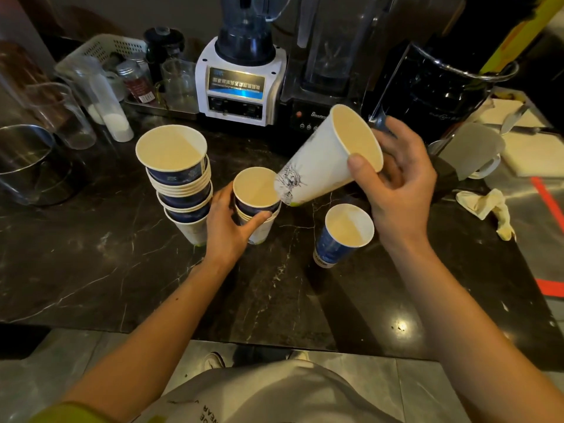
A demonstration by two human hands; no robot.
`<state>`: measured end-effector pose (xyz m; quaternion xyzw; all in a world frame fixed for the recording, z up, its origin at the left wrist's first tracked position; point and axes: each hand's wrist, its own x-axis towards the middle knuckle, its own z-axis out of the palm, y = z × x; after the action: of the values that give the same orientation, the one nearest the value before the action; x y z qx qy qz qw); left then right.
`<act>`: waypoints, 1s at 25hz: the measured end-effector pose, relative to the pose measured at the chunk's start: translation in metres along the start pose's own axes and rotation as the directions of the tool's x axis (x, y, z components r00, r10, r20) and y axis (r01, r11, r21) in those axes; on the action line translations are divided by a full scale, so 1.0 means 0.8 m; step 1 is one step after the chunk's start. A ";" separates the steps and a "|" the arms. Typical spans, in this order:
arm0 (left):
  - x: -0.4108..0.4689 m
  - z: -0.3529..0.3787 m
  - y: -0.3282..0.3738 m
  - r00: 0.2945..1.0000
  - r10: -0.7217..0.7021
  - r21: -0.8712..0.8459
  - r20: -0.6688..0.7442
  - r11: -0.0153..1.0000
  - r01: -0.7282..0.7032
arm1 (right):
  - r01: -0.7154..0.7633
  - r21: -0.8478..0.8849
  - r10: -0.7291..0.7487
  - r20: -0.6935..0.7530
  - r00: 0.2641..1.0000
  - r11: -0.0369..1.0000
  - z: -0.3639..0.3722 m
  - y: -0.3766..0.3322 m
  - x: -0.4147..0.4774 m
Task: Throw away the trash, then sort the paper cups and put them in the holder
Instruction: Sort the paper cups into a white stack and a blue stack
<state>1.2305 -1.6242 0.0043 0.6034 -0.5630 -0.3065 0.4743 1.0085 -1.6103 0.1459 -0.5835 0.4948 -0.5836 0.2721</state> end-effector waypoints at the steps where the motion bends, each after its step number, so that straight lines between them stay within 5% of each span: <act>1: 0.001 -0.001 -0.002 1.000 -0.004 0.000 -0.004 1.000 0.004 | 0.001 -0.010 0.000 0.019 1.000 1.000 -0.007 0.003 -0.003; 7: -0.003 0.001 -0.018 0.994 -0.062 -0.008 0.092 0.998 0.063 | -0.031 -0.283 0.108 0.260 0.959 0.959 -0.018 0.050 -0.046; 13: -0.003 -0.002 -0.018 0.989 -0.085 -0.034 0.119 0.995 0.090 | 0.215 -0.598 0.170 0.520 0.837 0.772 0.015 0.098 -0.063; 25: 0.001 0.000 -0.022 0.989 -0.090 -0.007 0.114 0.996 0.092 | 0.597 -0.716 0.165 0.679 0.715 0.361 0.009 0.097 -0.058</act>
<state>1.2377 -1.6267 -0.0114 0.6073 -0.5588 -0.3650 0.4309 1.0033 -1.5985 0.0559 -0.8599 0.5098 -0.0018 -0.0272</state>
